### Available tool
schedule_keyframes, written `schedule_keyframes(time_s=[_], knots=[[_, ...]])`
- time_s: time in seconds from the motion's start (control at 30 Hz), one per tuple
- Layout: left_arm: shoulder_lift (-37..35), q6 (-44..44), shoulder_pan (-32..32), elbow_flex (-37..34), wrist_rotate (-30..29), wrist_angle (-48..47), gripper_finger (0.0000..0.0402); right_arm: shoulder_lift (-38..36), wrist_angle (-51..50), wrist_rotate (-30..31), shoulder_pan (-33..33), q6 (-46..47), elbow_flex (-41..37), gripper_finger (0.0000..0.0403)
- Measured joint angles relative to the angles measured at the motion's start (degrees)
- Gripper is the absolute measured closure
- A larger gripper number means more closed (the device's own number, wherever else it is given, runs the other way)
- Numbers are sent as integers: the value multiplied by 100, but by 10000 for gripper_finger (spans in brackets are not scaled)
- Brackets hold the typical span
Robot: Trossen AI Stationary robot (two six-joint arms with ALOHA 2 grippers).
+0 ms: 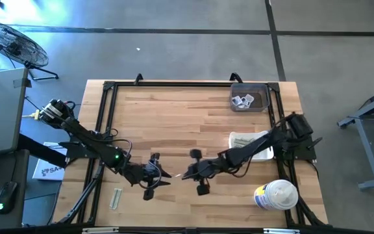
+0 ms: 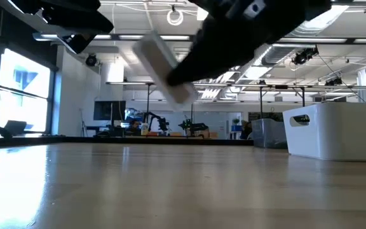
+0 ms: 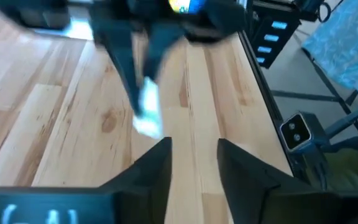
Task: Pick & Place First Aid Supplies
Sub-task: Put the bandage into the white bin
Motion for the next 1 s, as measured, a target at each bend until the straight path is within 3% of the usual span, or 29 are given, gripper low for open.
schedule_keyframes(time_s=[0.27,0.43,0.53,0.7,1.0], knots=[[0,-22,0,0,122,-195,259,-1614,-3790,989,62,1188,0,399],[0,-25,-1,0,118,-188,259,-2517,-6571,1729,169,2597,0,399],[0,-38,0,0,118,-180,259,-2741,-7730,1882,255,3358,0,401],[0,-39,-1,0,116,-178,259,-2664,-8446,1786,471,4023,0,399],[0,-170,0,0,176,-189,259,-2030,-8767,1682,529,4015,-4,399]])
